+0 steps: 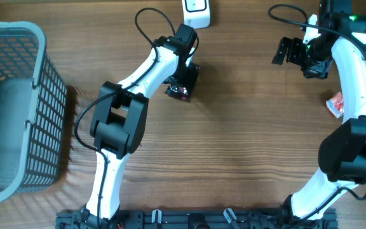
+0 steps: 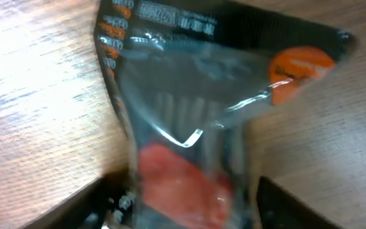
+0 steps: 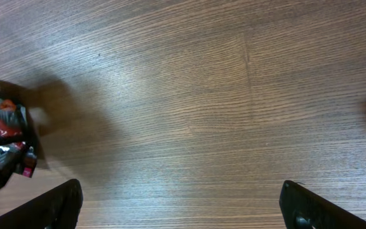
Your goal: Scan the item barcode
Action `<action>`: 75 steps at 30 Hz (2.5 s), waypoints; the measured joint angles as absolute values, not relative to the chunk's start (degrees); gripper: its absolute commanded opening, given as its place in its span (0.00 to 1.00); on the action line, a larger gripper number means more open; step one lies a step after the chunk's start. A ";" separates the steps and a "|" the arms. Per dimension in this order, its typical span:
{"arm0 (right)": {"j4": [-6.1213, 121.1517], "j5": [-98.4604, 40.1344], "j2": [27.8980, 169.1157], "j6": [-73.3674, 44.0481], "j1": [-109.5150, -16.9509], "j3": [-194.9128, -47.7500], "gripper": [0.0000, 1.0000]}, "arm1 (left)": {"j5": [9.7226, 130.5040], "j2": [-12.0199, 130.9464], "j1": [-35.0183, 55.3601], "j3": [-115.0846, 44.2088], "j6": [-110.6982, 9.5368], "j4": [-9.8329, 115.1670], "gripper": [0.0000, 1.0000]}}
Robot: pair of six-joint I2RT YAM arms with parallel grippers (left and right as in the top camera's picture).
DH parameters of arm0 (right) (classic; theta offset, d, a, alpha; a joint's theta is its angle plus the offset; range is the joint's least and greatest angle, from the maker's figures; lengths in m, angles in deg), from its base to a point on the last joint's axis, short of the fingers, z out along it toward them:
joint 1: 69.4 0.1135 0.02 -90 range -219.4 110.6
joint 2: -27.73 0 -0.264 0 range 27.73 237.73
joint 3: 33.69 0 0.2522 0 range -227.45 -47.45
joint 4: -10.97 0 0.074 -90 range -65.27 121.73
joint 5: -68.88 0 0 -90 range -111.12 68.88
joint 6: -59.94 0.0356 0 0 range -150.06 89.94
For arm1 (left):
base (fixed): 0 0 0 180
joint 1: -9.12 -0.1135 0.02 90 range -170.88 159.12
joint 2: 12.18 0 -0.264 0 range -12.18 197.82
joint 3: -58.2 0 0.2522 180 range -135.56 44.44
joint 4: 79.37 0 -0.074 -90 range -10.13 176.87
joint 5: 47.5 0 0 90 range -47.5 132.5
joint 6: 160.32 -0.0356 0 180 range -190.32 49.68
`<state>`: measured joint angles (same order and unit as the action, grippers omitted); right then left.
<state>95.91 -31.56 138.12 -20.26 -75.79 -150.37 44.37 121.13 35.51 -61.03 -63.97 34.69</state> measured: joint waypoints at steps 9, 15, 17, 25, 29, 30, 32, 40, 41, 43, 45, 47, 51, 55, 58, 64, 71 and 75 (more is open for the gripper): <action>95.89 -31.56 138.12 -20.26 -75.79 -150.37 1.00 | 43.93 121.13 35.40 -60.86 -63.90 35.10 0.27; 95.86 -31.56 138.12 -20.26 -75.79 -150.37 1.00 | 44.61 120.04 35.40 -61.03 -63.16 34.73 0.18; 95.84 -31.56 138.12 -20.26 -75.79 -150.37 1.00 | 44.87 120.04 35.40 -61.01 -62.44 34.38 0.18; 95.86 -31.56 138.12 -20.26 -75.79 -150.37 1.00 | 47.97 120.02 35.34 -61.03 -60.69 32.83 0.12; 95.86 -31.56 138.12 -20.26 -75.79 -150.37 1.00 | 48.96 120.00 35.32 -61.03 -59.03 32.29 0.12; 95.84 -31.56 138.12 -20.26 -75.79 -150.37 1.00 | 49.22 119.97 35.32 -61.03 -58.68 32.02 0.11; 95.84 -31.56 138.12 -20.26 -75.79 -150.37 1.00 | 50.16 119.95 35.32 -61.03 -57.91 31.24 0.11; 95.86 -31.56 138.12 -20.26 -75.79 -150.37 1.00 | 58.59 119.89 35.27 -60.97 -56.34 29.99 0.13; 95.84 -31.56 138.12 -20.26 -75.79 -150.37 1.00 | 60.32 120.00 35.23 -60.92 -56.10 29.88 0.13; 95.82 -31.56 138.12 -20.26 -75.79 -150.37 0.99 | 63.86 120.15 35.12 -60.60 -55.77 29.84 0.13; 95.82 -31.56 138.12 -20.26 -75.79 -150.37 1.00 | 67.51 120.41 34.79 -60.20 -55.55 29.82 0.13; 95.82 -31.56 138.12 -20.26 -75.79 -150.37 1.00 | 70.94 120.63 34.22 -59.85 -55.01 29.64 0.13; 95.80 -31.56 138.12 -20.26 -75.79 -150.37 1.00 | 76.78 120.89 31.65 -59.55 -53.21 29.51 0.12; 95.78 -31.56 138.12 -20.26 -75.79 -150.37 1.00 | 79.07 120.89 29.26 -59.55 -52.54 29.47 0.66; 95.64 -31.56 138.12 -20.26 -75.79 -150.37 1.00 | 78.81 120.89 28.24 -59.52 -51.53 29.49 1.00; 95.08 -31.56 138.12 -20.26 -75.79 -150.37 1.00 | 69.57 119.95 31.91 -59.55 -46.79 29.47 1.00; 95.01 -31.56 138.12 -20.28 -75.79 -150.37 1.00 | 52.63 118.62 41.02 -59.55 -38.02 30.78 1.00; 95.25 -31.56 138.12 -20.26 -75.79 -150.37 1.00 | 45.48 118.40 44.98 -59.55 -34.85 29.68 1.00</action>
